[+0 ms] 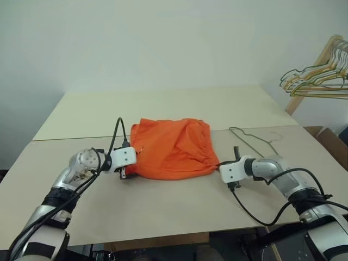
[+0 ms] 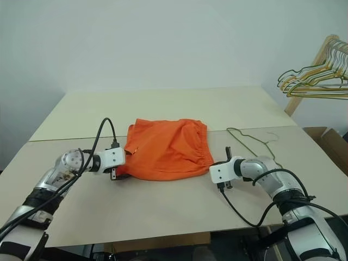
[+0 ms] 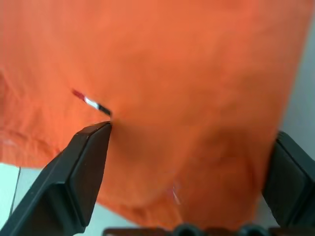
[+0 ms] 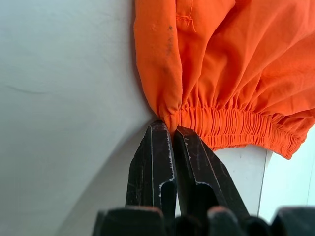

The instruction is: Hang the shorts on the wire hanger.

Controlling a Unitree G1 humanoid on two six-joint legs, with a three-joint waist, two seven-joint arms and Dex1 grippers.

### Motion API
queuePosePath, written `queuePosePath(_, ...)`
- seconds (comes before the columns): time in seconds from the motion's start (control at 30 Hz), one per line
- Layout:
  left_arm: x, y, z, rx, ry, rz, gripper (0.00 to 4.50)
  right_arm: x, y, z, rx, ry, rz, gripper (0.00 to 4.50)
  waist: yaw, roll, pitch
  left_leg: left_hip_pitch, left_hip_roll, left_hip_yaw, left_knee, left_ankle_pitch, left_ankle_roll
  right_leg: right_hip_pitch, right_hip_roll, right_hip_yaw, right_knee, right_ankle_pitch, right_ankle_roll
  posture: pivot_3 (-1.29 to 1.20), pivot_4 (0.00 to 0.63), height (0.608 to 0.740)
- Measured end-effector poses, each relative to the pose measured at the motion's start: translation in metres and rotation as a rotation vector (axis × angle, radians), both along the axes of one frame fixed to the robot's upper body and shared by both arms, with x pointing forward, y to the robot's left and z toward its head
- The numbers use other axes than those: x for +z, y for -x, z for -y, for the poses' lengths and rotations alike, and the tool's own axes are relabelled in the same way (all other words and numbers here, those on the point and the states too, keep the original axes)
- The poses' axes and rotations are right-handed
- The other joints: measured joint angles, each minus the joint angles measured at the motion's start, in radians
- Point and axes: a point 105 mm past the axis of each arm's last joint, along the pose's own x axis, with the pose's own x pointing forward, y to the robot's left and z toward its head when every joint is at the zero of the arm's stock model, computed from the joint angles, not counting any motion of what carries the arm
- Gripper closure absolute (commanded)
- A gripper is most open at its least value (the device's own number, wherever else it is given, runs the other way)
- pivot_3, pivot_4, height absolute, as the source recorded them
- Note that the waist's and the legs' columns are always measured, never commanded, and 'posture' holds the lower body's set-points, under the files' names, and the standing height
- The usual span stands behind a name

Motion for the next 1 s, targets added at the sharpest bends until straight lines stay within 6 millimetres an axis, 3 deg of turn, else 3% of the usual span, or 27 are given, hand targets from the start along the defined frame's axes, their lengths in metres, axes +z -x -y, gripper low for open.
queuePosePath(0.4, -0.015, 0.001, -0.003, -0.017, -0.048, -0.017, 4.47, 0.001, -0.001, -0.002, -0.013, -0.01, -0.003, 4.5, -0.021, 0.0, 0.0, 0.002, 0.0, -0.001, 0.0, -0.002, 0.004, 0.001, 0.0, 0.001, 0.0, 0.0, 0.0, -0.14, 0.0, 0.74)
queuePosePath(0.57, -0.011, 0.003, -0.005, -0.023, -0.056, -0.003, 4.47, 0.001, 0.001, -0.005, -0.012, -0.022, -0.002, 4.5, -0.024, 0.0, 0.0, 0.0, 0.0, -0.001, 0.0, -0.001, 0.002, 0.0, -0.001, 0.001, 0.001, 0.0, 0.0, -0.14, 0.0, 0.74)
queuePosePath(0.7, 0.006, 0.014, -0.014, -0.011, -0.037, 0.037, 4.47, 0.006, 0.007, -0.01, -0.026, -0.078, 0.001, 4.5, -0.028, 0.0, 0.0, -0.002, 0.0, -0.003, -0.001, -0.001, 0.001, -0.003, -0.001, 0.003, 0.001, 0.0, 0.0, -0.12, 0.0, 0.74)
queuePosePath(0.83, 0.034, 0.046, -0.012, -0.05, 0.036, 0.011, 4.47, 0.03, 0.023, -0.014, 0.017, -0.11, 0.012, 4.5, -0.022, 0.001, 0.0, -0.002, 0.0, -0.004, 0.0, -0.003, 0.004, -0.003, -0.002, 0.004, 0.001, 0.0, 0.001, -0.11, 0.0, 0.74)
queuePosePath(1.0, 0.04, 0.092, -0.017, -0.082, 0.025, -0.112, 4.47, 0.056, 0.057, -0.011, 0.089, -0.11, -0.076, 4.5, 0.0, 0.001, 0.0, 0.0, 0.0, -0.004, -0.001, -0.007, 0.01, -0.001, -0.004, 0.003, 0.0, -0.001, 0.002, -0.1, 0.0, 0.74)
